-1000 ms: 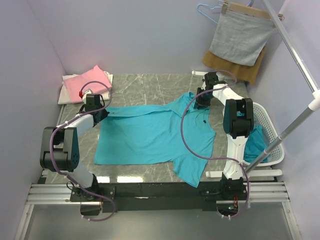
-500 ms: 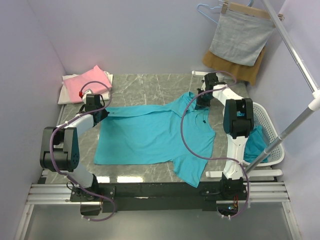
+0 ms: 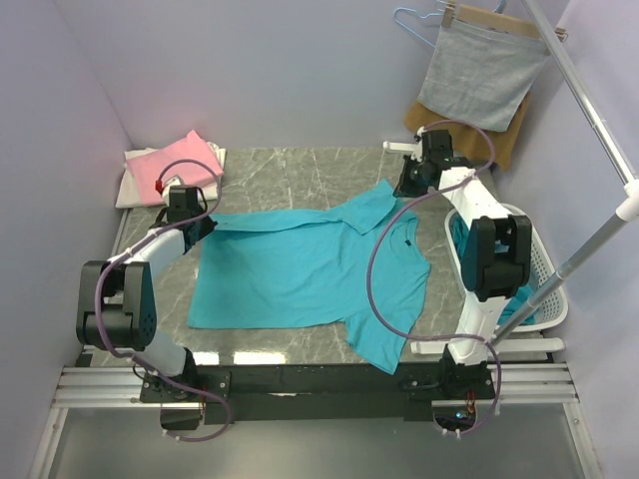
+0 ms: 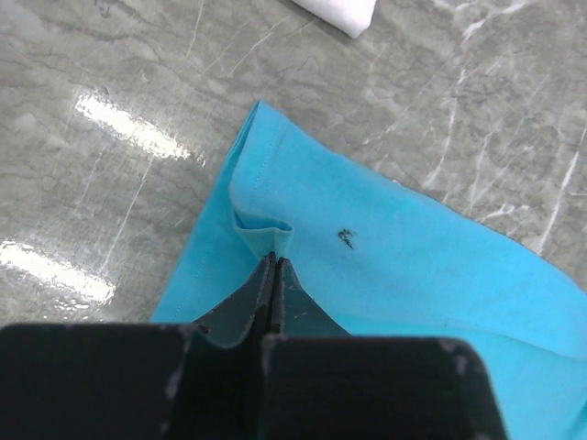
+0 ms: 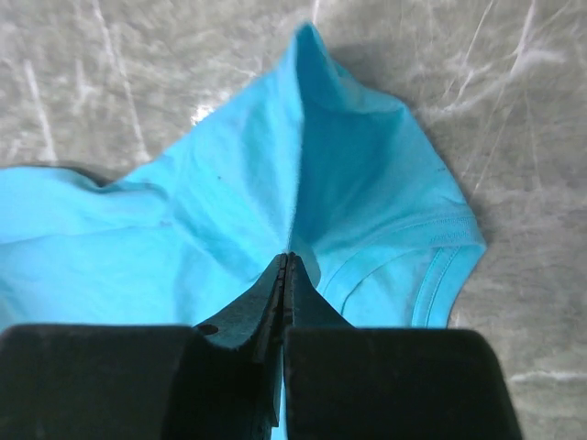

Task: Fold and stack the t-shirts
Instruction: Fold the flattened tshirt in 1/3 of the way

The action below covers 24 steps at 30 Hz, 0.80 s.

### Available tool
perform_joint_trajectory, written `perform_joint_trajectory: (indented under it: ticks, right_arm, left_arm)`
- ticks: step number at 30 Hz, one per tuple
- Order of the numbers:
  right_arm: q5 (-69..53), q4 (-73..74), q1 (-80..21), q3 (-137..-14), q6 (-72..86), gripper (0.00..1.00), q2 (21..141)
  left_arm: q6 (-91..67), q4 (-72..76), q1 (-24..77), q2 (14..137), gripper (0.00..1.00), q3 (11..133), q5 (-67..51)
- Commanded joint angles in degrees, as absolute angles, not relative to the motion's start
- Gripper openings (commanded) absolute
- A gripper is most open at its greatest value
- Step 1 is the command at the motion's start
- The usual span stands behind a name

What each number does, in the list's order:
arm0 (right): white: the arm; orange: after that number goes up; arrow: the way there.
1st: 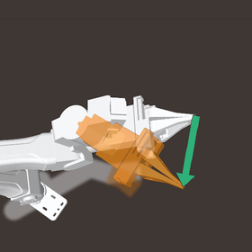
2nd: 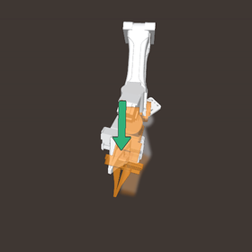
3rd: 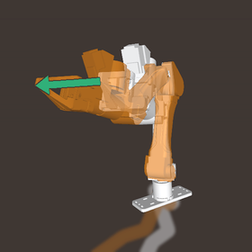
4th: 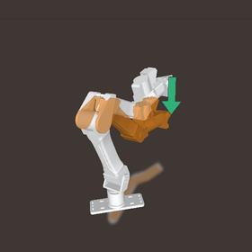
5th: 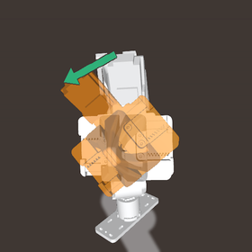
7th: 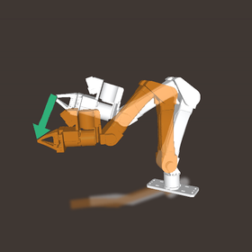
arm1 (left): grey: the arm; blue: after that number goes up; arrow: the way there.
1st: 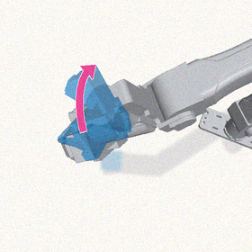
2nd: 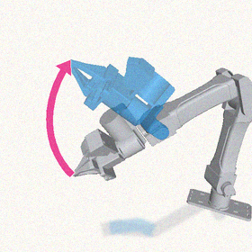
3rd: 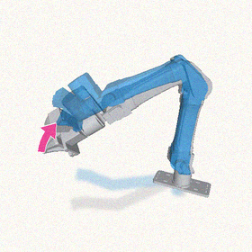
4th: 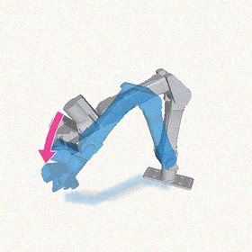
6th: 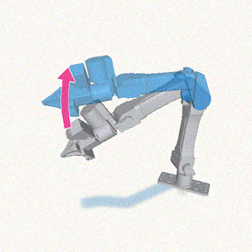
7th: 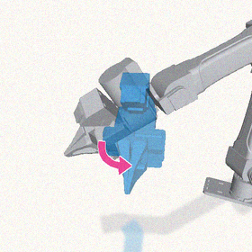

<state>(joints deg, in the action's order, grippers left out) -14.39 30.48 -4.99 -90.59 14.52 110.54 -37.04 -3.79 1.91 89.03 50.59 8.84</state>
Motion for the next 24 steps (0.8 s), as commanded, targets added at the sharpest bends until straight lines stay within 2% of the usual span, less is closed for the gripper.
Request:
perform_joint_trajectory:
  ticks: [1, 15, 24]
  right_arm:
    - [-12.83, 30.15, -5.36, -90.09, 16.34, 0.0, 104.96]
    - [-9.4, 30.06, -5.36, -80.86, 20.65, 0.0, 89.22]
    - [-13.18, 34.71, -5.54, -76.47, 20.39, 0.0, 85.88]
  left_arm:
    - [-36.12, -5.09, 1.76, 85.61, 0.01, 53.0, 8.17]
    - [-35.16, -7.82, 1.76, 84.11, 0.01, 52.56, 9.32]
    - [-34.63, -8.52, 1.67, 84.64, 0.01, 52.47, 9.58]
